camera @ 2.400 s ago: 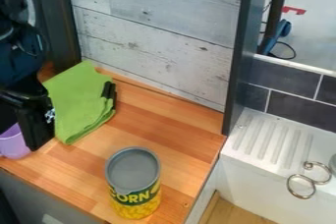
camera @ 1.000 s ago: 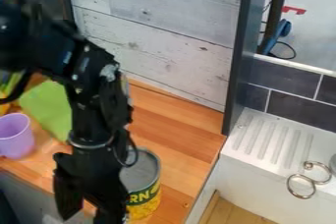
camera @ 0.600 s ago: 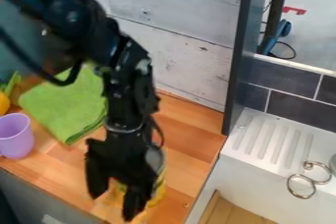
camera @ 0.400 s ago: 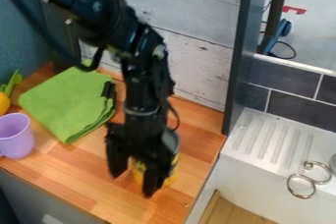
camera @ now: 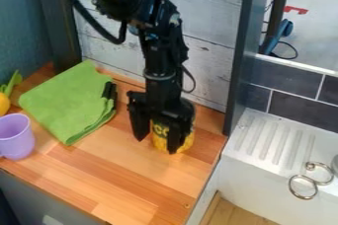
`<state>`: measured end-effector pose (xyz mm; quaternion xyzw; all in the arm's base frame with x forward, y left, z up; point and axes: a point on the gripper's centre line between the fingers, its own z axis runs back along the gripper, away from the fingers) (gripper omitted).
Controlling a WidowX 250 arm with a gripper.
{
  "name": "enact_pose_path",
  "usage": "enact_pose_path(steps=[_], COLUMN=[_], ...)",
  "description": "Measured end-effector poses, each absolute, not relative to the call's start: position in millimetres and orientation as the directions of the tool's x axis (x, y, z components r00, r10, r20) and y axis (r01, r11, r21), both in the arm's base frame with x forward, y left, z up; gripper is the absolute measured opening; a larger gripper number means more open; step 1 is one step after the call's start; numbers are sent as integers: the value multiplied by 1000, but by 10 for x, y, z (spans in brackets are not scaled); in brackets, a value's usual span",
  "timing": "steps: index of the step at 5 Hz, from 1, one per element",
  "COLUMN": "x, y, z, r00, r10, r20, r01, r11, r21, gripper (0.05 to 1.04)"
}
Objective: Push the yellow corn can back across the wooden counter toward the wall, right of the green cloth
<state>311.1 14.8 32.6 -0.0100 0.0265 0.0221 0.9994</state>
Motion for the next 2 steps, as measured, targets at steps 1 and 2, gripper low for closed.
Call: enact_pose_path(steps=[1, 2], x=[3317, 3369], y=[339, 393], z=[452, 506], r00=[996, 997], r10=[84, 83], r20=[-20, -1], r01=[-85, -83], r11=[996, 995], r21=[-35, -60], gripper=[1001, 1001])
